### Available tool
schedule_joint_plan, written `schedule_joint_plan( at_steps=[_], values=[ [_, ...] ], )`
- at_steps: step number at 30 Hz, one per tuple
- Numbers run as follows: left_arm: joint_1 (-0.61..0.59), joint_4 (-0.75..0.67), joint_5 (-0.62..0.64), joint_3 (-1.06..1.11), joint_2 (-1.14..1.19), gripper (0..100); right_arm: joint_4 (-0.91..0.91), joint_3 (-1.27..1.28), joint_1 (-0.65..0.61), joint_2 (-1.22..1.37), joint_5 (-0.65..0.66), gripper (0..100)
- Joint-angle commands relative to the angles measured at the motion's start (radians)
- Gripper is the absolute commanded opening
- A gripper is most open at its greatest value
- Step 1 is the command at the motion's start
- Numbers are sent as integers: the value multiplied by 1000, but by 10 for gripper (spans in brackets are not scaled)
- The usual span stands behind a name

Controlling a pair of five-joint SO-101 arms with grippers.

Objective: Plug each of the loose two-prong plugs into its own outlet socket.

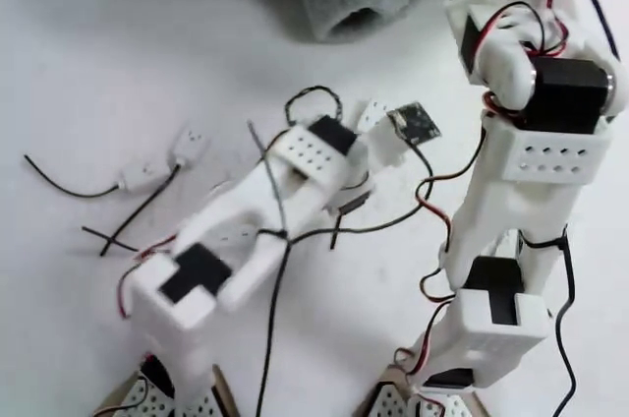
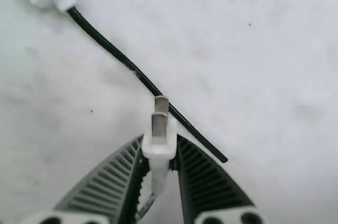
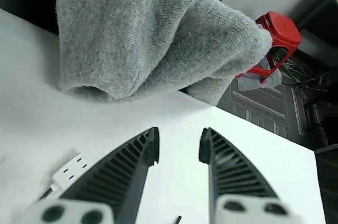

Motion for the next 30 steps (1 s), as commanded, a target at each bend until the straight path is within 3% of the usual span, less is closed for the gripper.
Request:
schedule_joint_plan(
  at_steps=[1,7,10,13,21,27,30],
  values=[
    [-22,-167,12,157,-182,24,-1,-37,44,-44,-9,139],
    [-22,-293,89,302,-346,24,5,-37,61,-137,-14,138],
    [-18,-344,106,347,-409,24,7,-34,62,-222,-121,138],
    [-27,-427,206,422,-476,24,5,-26,85,-283,-216,139],
    [-44,-747,236,767,-773,24,-10,-31,82,-232,-249,138],
    [-51,-996,292,1019,-1023,24,-44,-29,79,-160,-414,137],
    [-51,-1077,322,1100,-1110,24,-38,-29,35,-143,-436,137]
  ],
)
